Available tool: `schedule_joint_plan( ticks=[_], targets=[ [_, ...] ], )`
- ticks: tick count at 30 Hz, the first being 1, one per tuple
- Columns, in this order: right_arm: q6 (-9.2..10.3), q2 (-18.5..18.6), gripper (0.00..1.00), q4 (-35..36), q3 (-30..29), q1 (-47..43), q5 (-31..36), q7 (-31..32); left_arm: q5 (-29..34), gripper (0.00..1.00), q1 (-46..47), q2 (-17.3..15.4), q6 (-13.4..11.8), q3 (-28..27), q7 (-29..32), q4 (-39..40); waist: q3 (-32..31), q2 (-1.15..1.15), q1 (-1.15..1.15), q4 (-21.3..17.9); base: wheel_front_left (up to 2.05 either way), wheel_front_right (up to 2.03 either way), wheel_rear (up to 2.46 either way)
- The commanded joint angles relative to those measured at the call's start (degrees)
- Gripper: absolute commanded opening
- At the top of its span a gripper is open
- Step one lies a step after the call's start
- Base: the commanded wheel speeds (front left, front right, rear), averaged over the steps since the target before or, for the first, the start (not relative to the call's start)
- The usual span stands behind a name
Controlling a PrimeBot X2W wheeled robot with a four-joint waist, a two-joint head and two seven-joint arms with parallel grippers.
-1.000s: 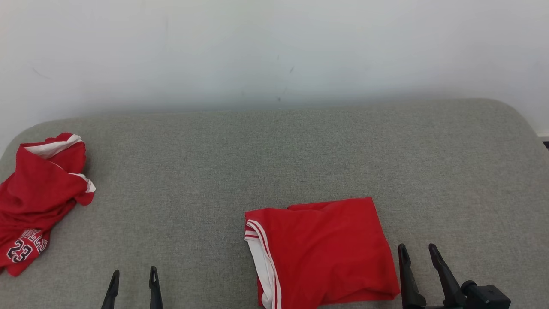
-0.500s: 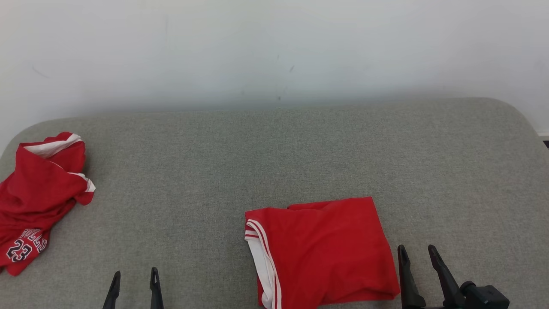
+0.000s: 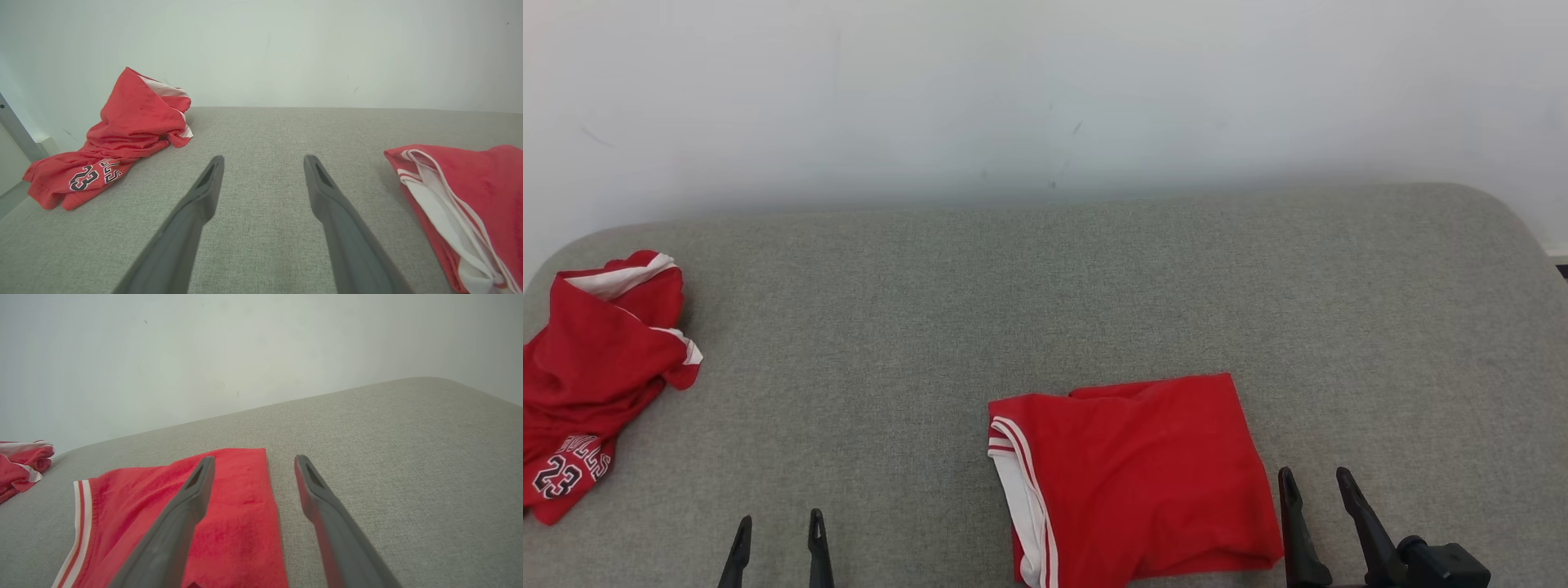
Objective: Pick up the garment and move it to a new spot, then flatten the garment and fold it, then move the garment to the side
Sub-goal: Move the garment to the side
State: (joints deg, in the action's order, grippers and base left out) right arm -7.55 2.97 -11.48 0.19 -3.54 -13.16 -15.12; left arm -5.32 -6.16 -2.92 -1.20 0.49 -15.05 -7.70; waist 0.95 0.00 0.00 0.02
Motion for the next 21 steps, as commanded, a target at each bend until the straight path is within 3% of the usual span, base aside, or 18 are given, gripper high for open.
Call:
schedule_joint_plan(
  ticks=[1,13,21],
  targets=[
    [0.09,-0.2,1.0,0.0,0.0,-0.2,0.4,0.0,-0.1,1.0,-0.6,0.1,-0.2,-0.1,-0.2,0.0,0.0,0.0,0.0,0.0,0.0,0.0,0.0],
    [0.09,-0.2,1.0,0.0,-0.3,-0.3,0.5,0.0,-0.3,1.0,-0.9,0.1,-0.3,0.0,-0.2,0.2,0.1,0.0,0.0,0.2,0.0,0.0,0.0],
    [0.09,1.2,1.0,-2.3,0.7,4.9,1.8,0.0,-0.3,1.0,0.5,0.1,0.0,0.3,-0.2,0.1,1.4,0.0,0.0,0.5,0.0,0.0,0.0]
  ],
)
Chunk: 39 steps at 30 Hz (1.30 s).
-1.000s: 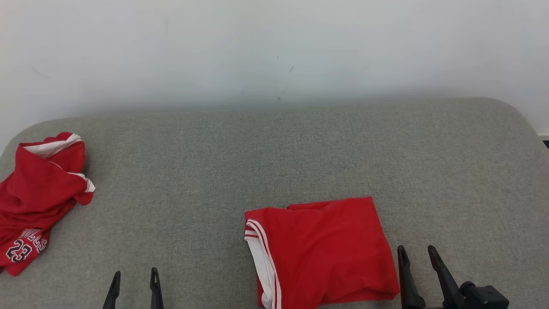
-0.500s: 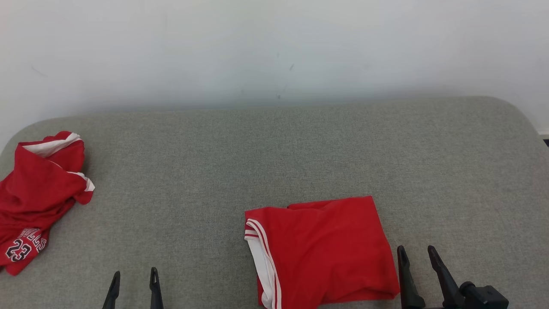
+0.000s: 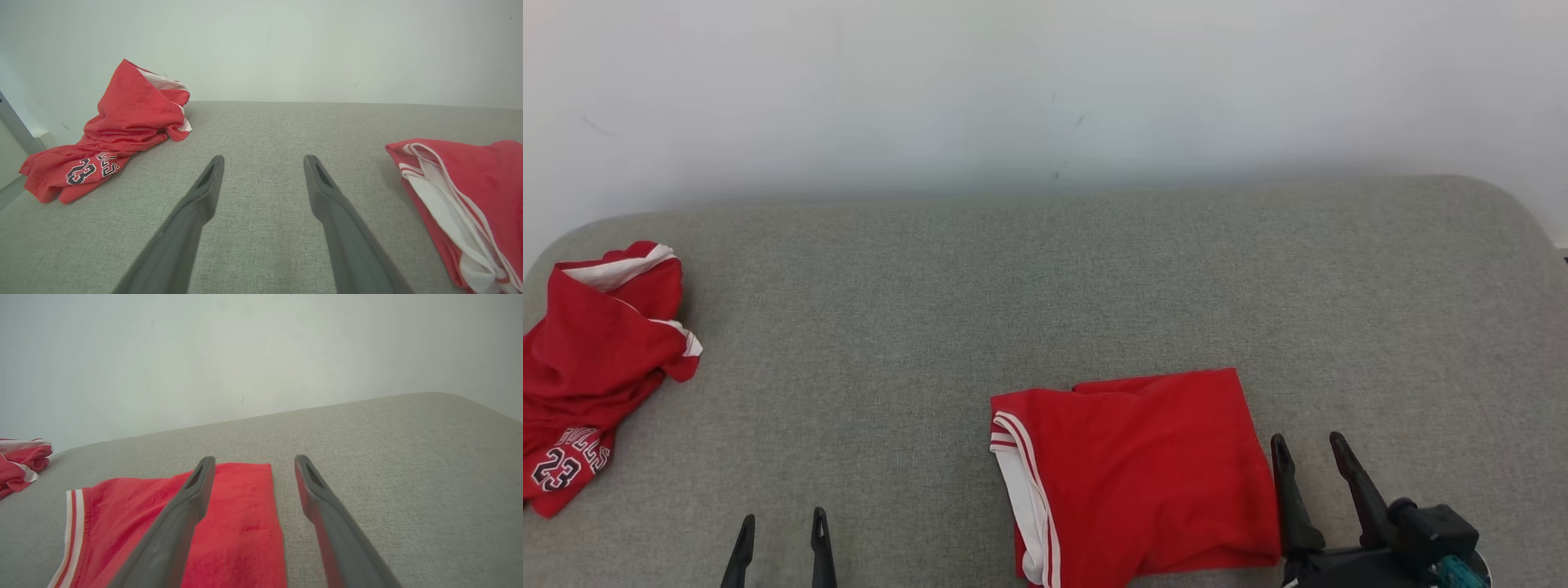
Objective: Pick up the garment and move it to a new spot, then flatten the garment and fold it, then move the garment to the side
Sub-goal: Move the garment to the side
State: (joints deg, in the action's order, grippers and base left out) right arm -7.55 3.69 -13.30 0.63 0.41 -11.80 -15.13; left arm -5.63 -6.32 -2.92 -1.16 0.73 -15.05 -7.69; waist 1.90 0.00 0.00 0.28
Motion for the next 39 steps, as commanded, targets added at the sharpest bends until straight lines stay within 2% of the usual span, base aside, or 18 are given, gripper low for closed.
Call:
schedule_joint_plan(
  ticks=[1,4,12,20,21,22,23,29,39],
  targets=[
    [0.09,0.8,1.0,-1.3,0.4,1.9,0.5,0.0,0.0,1.0,0.9,0.1,0.0,0.1,-0.2,0.1,0.8,0.0,0.0,0.4,0.0,0.0,0.0],
    [0.09,2.1,1.0,-4.8,0.9,5.2,0.7,0.0,-0.1,1.0,1.9,0.1,0.4,0.6,-0.2,0.0,2.0,0.0,0.0,1.1,0.0,0.0,0.0],
    [0.09,5.3,1.0,-22.4,3.7,14.8,-1.0,0.2,-0.6,1.0,3.6,0.1,0.8,2.1,-0.2,-0.3,5.4,0.0,0.0,3.4,0.0,0.0,0.0],
    [0.09,5.8,1.0,-35.1,8.5,19.4,-4.3,2.2,-0.7,1.0,4.4,0.1,0.8,2.8,-0.2,-0.8,6.3,0.0,0.0,4.8,0.0,0.0,0.0],
    [0.09,5.5,0.66,-36.3,9.3,19.5,-4.9,2.2,-0.8,1.0,4.4,0.1,0.8,2.8,-0.2,-0.9,6.2,0.0,0.0,4.8,0.0,0.0,0.0],
    [0.09,5.4,0.27,-37.0,10.2,19.8,-5.4,2.1,-0.8,1.0,4.4,0.1,0.7,2.7,-0.2,-0.9,6.2,0.0,0.0,4.9,0.0,0.0,0.0],
    [0.09,5.6,0.0,-37.6,11.0,20.2,-6.0,2.0,-0.8,1.0,4.4,0.1,0.7,2.7,-0.2,-0.8,6.1,0.0,0.0,4.9,0.0,0.0,0.0],
    [0.11,7.1,0.0,-38.2,14.5,23.7,-8.6,0.8,-1.5,1.0,4.3,0.1,0.2,3.0,-0.2,-0.3,6.5,0.0,0.0,4.2,0.0,0.0,0.0],
    [0.11,14.4,0.0,-38.0,17.8,37.9,-11.5,0.8,-1.6,1.0,8.3,0.1,0.9,4.8,-0.2,2.0,12.1,0.0,0.0,3.2,0.0,0.0,0.0]
  ],
)
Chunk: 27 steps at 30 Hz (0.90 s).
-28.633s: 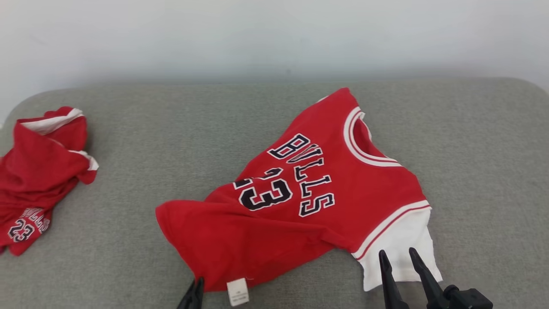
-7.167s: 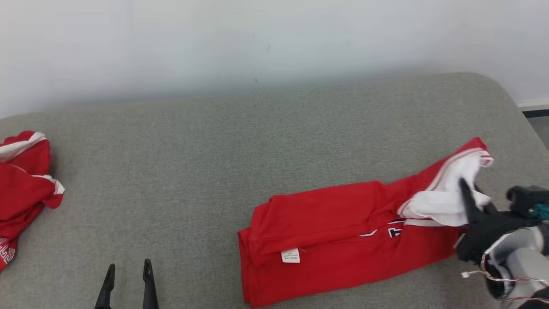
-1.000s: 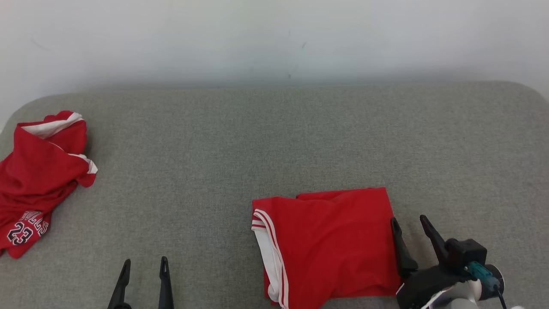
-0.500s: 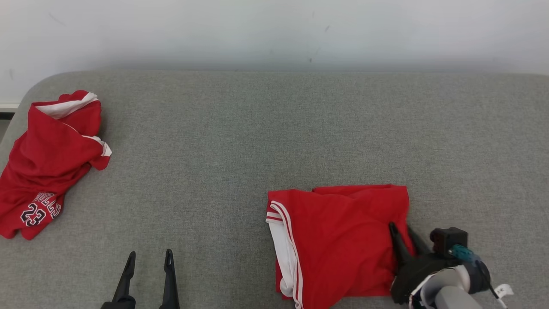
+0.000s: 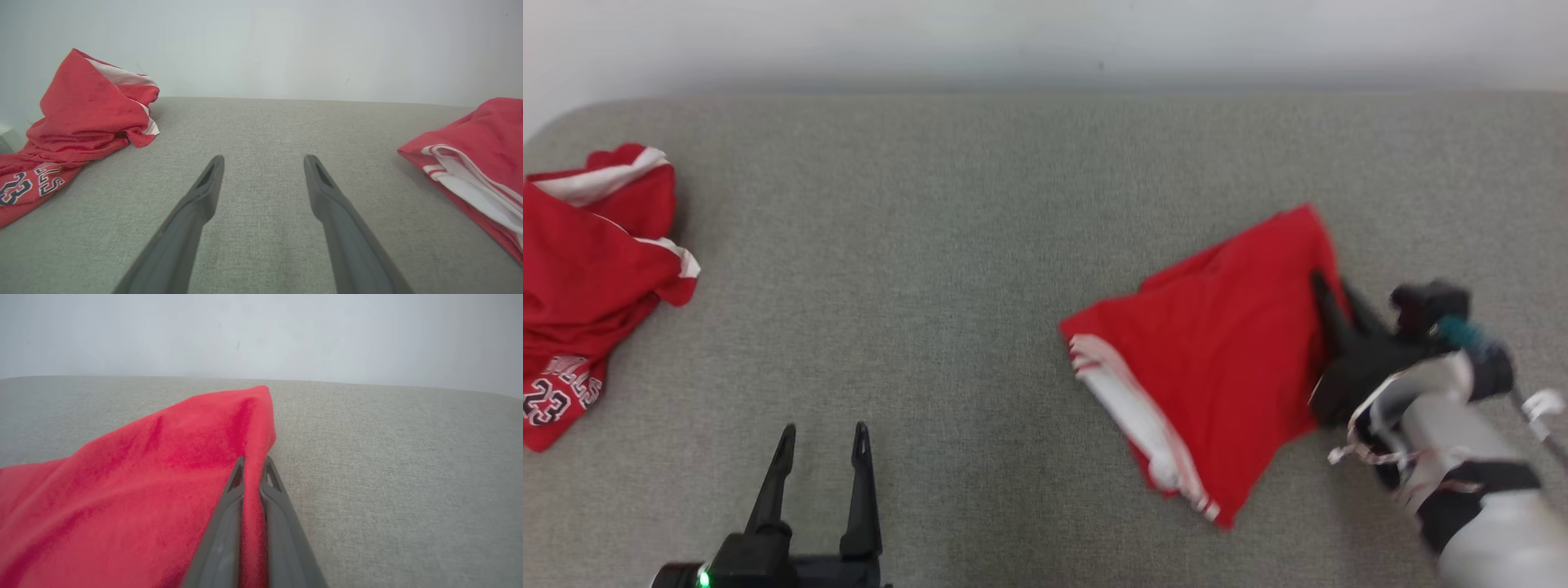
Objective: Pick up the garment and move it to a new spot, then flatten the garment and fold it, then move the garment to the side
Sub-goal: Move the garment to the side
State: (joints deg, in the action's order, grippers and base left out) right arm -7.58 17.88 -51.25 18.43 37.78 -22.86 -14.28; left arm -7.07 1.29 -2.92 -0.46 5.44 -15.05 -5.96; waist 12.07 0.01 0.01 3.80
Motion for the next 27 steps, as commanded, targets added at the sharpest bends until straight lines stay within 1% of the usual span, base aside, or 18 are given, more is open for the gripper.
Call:
schedule_joint_plan(
  ticks=[1,4,8,11,17,21,22,27],
  targets=[
    [0.13,1.1,0.0,-0.3,0.2,2.0,-0.6,0.1,0.1,1.0,1.2,0.1,0.5,0.4,-0.2,0.7,2.9,-0.01,-0.01,-0.4,0.0,0.0,0.0],
    [0.13,4.3,0.0,-1.2,0.8,6.5,-0.9,0.5,0.6,1.0,3.2,0.1,0.7,1.1,-0.2,2.0,5.7,-0.01,-0.01,-0.9,0.0,0.0,0.0],
    [0.13,8.7,0.0,-1.6,3.1,12.2,-0.2,1.4,1.8,1.0,5.8,0.1,1.2,1.6,-0.2,4.5,10.1,-0.01,-0.01,-2.2,0.0,0.0,0.0],
    [0.13,12.0,0.0,-1.0,4.8,16.4,-0.2,1.6,3.3,1.0,7.3,0.0,1.9,1.2,-0.2,6.4,13.4,-0.01,-0.01,-4.3,0.0,0.0,0.0],
    [0.13,17.2,0.0,0.1,8.4,23.0,0.3,2.1,5.2,1.0,10.0,-0.7,3.5,0.2,-0.2,10.3,18.9,-0.01,-0.01,-9.2,0.0,0.0,0.0],
    [0.13,19.8,0.0,0.6,9.7,26.6,0.4,2.5,6.2,1.0,11.7,-1.9,4.3,0.0,-0.2,11.8,21.4,-0.01,-0.01,-11.8,0.0,0.0,0.0],
    [0.13,19.8,0.0,0.6,9.7,26.6,0.4,2.5,6.2,1.0,11.7,-1.9,4.3,0.0,-0.2,11.8,21.4,-0.01,-0.01,-11.8,0.0,0.0,0.0],
    [0.13,22.8,0.0,0.4,11.1,31.0,1.0,3.5,6.9,1.0,13.3,-2.8,4.6,0.0,-0.2,14.7,24.4,-0.01,-0.01,-13.7,0.0,0.0,0.0]
  ],
)
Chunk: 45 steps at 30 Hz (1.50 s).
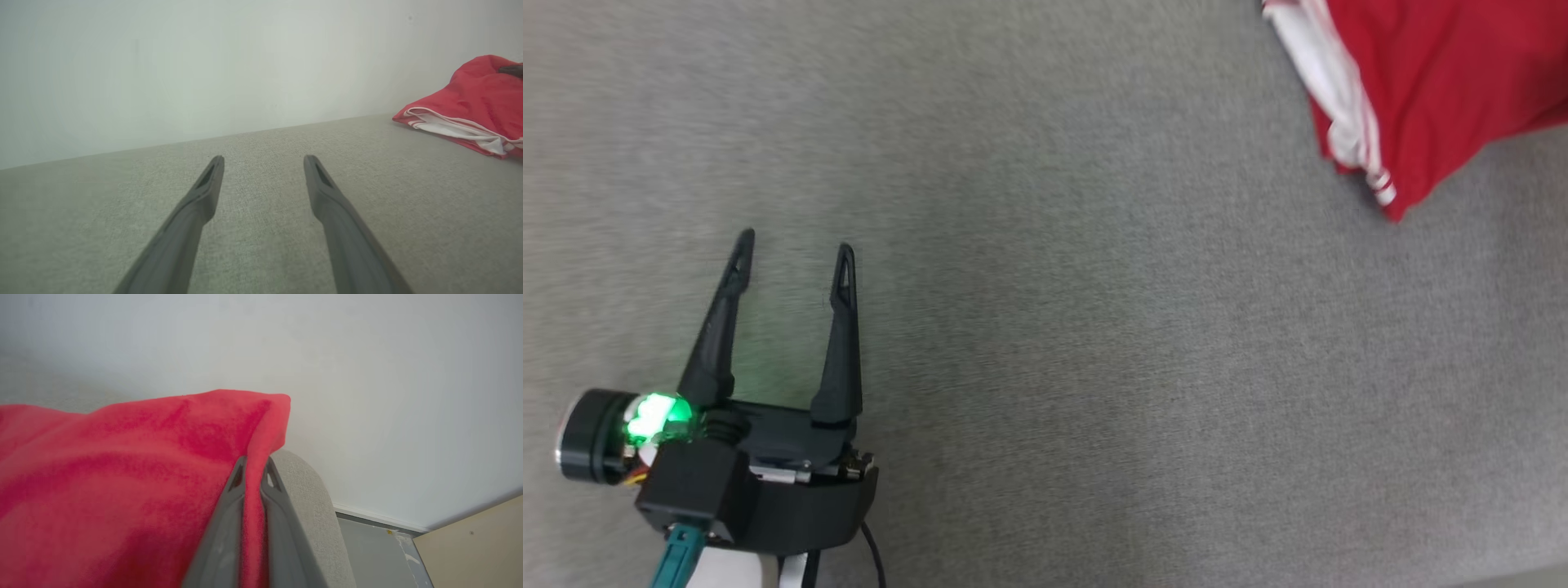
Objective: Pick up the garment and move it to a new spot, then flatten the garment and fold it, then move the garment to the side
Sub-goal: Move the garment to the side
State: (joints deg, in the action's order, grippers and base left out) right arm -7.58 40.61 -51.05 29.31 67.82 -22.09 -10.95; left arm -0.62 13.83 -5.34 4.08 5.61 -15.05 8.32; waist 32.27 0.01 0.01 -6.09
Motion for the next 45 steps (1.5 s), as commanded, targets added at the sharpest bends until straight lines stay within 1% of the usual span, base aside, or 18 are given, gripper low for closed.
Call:
schedule_joint_plan(
  ticks=[1,5,8,15,17,18,19,20,24,27,30,34,38,39,42,45],
  targets=[
    [0.13,0.7,0.0,0.1,0.5,1.8,0.4,0.2,0.5,1.0,0.9,-0.6,0.1,-0.1,-0.2,0.9,4.8,-0.01,-0.01,-4.1,0.0,0.0,0.0],
    [0.13,3.3,0.0,-0.9,0.4,5.1,0.8,0.6,1.0,1.0,1.5,-1.2,0.0,0.1,-0.2,2.8,6.8,-0.01,-0.01,-4.8,0.0,0.0,0.0],
    [0.13,4.7,0.0,-1.7,0.1,7.1,0.6,0.4,1.2,1.0,1.8,-1.4,-0.2,0.5,-0.2,4.0,7.9,-0.01,-0.01,-4.8,0.0,0.0,0.0],
    [0.13,6.3,0.0,-4.0,0.1,10.4,0.9,0.1,1.5,1.0,2.1,-2.1,-0.7,0.7,-0.1,5.4,9.6,-0.01,-0.01,-4.7,0.0,0.0,0.0],
    [0.13,6.2,0.0,-4.8,-0.1,10.8,0.8,-0.1,1.6,1.0,2.0,-2.2,-1.0,1.0,-0.1,5.6,9.7,-0.01,-0.01,-4.5,0.0,0.0,0.0],
    [0.13,6.1,0.15,-5.1,-0.1,10.8,1.0,-0.2,1.6,1.0,2.0,-2.2,-1.0,1.0,-0.1,5.7,9.8,-0.01,-0.01,-4.5,0.0,0.0,0.0],
    [0.13,6.0,0.62,-5.4,-0.2,10.9,1.2,-0.3,1.6,1.0,1.9,-2.2,-1.3,1.1,-0.1,5.8,9.7,-0.01,-0.01,-4.4,0.0,0.0,0.0],
    [0.13,5.9,1.0,-5.9,-0.3,11.1,1.5,-0.2,1.6,1.0,1.9,-2.2,-1.5,1.2,0.0,5.8,9.6,-0.01,-0.01,-4.4,0.0,0.0,0.0],
    [0.13,5.6,1.0,-7.6,-1.0,11.3,3.7,-1.2,0.9,1.0,1.0,-2.0,-2.2,1.1,0.0,5.3,7.6,-0.01,-0.01,-4.0,0.0,0.0,0.0],
    [0.13,5.1,1.0,-7.0,-1.5,11.5,4.5,-2.3,0.2,1.0,0.2,-1.6,-2.6,1.1,0.0,5.0,5.0,-0.01,-0.01,-3.7,0.0,0.0,0.0],
    [0.13,4.1,1.0,-5.3,-2.2,11.3,4.0,-3.2,-0.6,1.0,-1.0,-1.0,-3.1,1.0,-0.1,4.1,1.4,-0.01,-0.01,-3.2,0.0,0.0,0.0],
    [0.13,2.3,1.0,-2.2,-1.9,8.6,3.9,-3.8,-1.3,1.0,-3.4,-0.1,-3.6,0.4,-0.2,2.4,-3.9,-0.01,-0.01,-2.3,0.0,0.0,0.0],
    [0.13,0.0,1.0,1.6,-3.0,4.8,3.0,-4.3,-2.2,1.0,-6.6,0.7,-4.0,-0.7,-0.2,0.4,-9.1,-0.01,-0.01,-1.1,0.0,0.0,0.0],
    [0.13,0.0,1.0,1.6,-3.0,4.8,3.0,-4.3,-2.2,1.0,-6.6,0.7,-4.0,-0.7,-0.2,0.4,-9.1,-0.01,-0.01,-1.1,0.0,0.0,0.0],
    [0.13,-1.6,1.0,5.9,-4.9,-0.1,2.8,-4.2,-2.7,1.0,-8.6,1.0,-4.1,-1.8,-0.2,-1.3,-12.8,-0.01,-0.01,0.1,0.0,0.0,0.0],
    [0.12,-3.8,1.0,11.3,-7.6,-6.9,2.9,-4.1,-2.9,1.0,-11.3,1.5,-4.6,-2.6,-0.2,-2.1,-16.3,-0.01,-0.01,1.1,0.0,0.0,0.0]
  ],
)
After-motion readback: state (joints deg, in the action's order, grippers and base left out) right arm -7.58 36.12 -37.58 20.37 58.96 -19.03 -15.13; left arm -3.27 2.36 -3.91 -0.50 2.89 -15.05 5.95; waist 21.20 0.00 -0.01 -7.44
